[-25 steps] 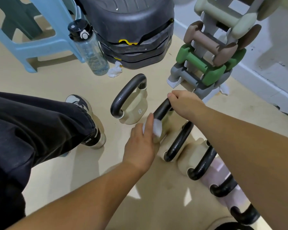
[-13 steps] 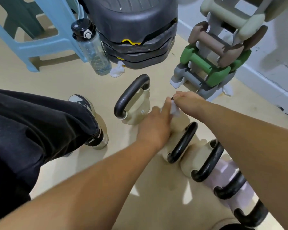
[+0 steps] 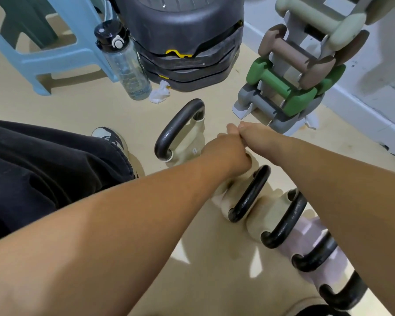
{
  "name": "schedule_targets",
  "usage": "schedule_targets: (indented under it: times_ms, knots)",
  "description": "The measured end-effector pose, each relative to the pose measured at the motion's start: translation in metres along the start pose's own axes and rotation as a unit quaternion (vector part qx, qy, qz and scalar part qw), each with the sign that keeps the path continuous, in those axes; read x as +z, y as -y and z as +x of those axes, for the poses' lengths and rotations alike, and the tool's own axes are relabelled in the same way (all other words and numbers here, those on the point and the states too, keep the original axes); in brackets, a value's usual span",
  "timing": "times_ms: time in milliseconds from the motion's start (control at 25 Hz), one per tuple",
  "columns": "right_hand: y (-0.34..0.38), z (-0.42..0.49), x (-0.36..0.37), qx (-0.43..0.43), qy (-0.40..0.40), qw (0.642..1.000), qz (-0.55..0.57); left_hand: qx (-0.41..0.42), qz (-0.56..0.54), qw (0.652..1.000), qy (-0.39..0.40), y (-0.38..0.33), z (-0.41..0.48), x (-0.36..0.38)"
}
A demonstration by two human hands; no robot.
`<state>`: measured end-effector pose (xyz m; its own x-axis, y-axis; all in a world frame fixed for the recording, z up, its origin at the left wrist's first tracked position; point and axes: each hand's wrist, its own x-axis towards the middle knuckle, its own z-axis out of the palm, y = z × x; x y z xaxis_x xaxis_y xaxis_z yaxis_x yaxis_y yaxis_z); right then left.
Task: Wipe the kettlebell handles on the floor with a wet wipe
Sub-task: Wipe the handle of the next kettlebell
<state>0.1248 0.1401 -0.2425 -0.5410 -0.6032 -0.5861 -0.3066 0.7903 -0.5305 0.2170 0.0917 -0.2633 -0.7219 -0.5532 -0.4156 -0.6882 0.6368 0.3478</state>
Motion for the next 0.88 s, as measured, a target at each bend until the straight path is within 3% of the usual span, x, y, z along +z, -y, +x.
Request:
schedule_targets:
  times_ms: [120,200,320,480,680,800,880]
  knots:
    - [-0.002,0.004,0.0,0.001,0.017,1.0,-0.005,0.006,-0.013,0.997,-0.075,0.015,-0.012,0.013]
    - [-0.003,-0.002,0.0,0.0,0.017,1.0,-0.006,0.002,-0.084,0.989,-0.119,0.037,-0.046,0.036]
    - [-0.004,-0.009,0.001,0.002,0.019,1.0,-0.013,0.001,-0.173,0.978,-0.119,0.064,-0.102,0.063]
    - [-0.007,-0.011,0.001,0.006,0.036,0.999,-0.011,-0.021,-0.13,0.983,-0.128,0.041,-0.093,0.053]
    - [-0.005,-0.008,0.001,-0.007,0.027,1.0,0.006,0.037,-0.004,0.999,-0.013,0.006,-0.024,0.006]
    - [-0.003,-0.013,-0.001,-0.023,0.026,0.999,0.003,0.078,0.154,0.982,-0.079,0.023,-0.039,0.019]
    - [-0.001,-0.019,-0.001,-0.018,0.014,1.0,0.001,0.126,0.149,0.976,-0.098,0.047,-0.069,0.039]
